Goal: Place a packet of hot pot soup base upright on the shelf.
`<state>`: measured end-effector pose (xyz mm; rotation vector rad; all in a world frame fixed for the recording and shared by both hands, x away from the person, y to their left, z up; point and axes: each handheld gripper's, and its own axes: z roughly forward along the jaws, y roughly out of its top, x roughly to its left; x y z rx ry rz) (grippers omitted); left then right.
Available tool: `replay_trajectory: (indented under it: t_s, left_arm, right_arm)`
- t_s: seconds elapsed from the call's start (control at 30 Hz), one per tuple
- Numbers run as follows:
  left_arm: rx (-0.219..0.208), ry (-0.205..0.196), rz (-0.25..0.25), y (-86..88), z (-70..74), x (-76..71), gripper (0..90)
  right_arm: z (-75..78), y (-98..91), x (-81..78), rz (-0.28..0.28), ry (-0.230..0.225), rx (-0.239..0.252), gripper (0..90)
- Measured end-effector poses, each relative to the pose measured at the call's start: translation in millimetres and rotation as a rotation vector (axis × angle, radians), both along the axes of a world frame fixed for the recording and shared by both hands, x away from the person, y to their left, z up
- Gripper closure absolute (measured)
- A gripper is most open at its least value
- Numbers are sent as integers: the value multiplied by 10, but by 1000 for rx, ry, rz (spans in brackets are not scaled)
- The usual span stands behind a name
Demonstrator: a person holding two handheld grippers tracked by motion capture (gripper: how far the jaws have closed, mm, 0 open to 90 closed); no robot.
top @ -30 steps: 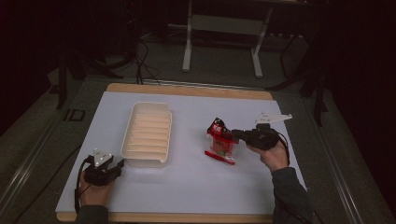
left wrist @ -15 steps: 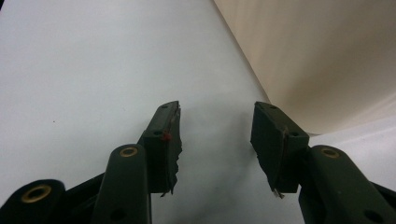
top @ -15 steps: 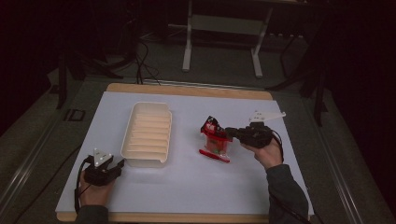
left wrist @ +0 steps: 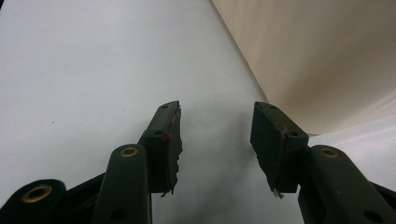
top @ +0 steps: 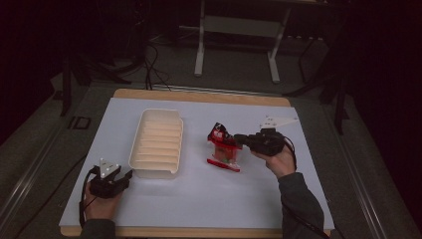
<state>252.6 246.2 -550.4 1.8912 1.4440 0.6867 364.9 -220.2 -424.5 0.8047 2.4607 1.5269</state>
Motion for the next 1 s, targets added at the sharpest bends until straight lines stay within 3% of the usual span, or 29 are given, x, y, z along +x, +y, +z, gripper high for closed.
replay_trajectory:
  t_s: [1.0]
  left_arm:
    - [-2,2,-3,0,-1,1,527]
  right_arm:
    - [111,384,50,65,-34,39,898]
